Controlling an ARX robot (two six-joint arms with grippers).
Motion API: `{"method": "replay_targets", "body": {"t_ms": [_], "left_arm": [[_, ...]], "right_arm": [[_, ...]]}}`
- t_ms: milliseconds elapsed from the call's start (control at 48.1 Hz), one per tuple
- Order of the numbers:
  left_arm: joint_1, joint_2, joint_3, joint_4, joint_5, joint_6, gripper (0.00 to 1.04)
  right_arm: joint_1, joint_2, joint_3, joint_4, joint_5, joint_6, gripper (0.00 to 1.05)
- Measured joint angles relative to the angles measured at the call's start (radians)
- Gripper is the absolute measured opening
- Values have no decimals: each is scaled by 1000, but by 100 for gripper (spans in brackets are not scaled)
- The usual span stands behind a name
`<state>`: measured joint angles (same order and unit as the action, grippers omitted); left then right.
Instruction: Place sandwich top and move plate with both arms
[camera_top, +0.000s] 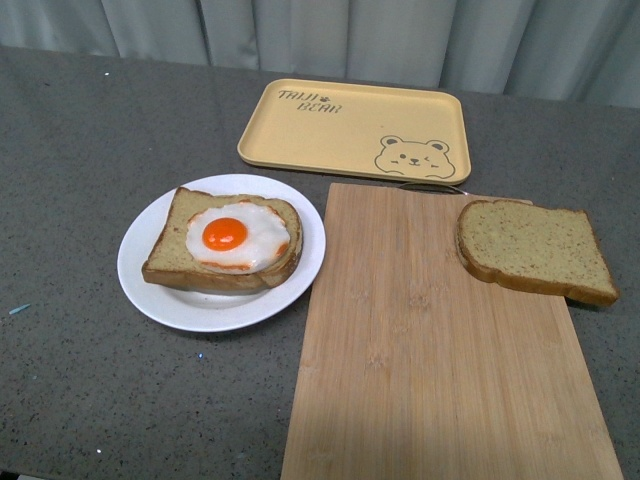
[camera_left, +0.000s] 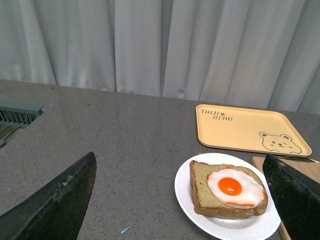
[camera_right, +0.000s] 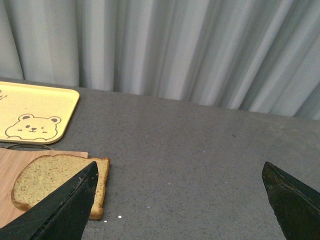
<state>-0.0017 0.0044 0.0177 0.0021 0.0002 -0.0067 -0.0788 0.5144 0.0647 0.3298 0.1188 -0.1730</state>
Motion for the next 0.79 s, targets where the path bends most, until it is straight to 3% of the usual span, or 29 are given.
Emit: {"method": "replay_targets", "body": {"t_ms": [166,291,520,791], "left_arm": [[0,0,0,0,0,0,98],[0,0,0,0,0,0,98],[0,0,0,0,0,0,98],[0,0,0,0,0,0,98]], "right_arm": [[-79,457,121,224,-173,57,95],[-100,778,262,262,-287,130,95],[-123,1135,513,79,-459,196,95],[-134,1369,736,-145,-541,235,95]]}}
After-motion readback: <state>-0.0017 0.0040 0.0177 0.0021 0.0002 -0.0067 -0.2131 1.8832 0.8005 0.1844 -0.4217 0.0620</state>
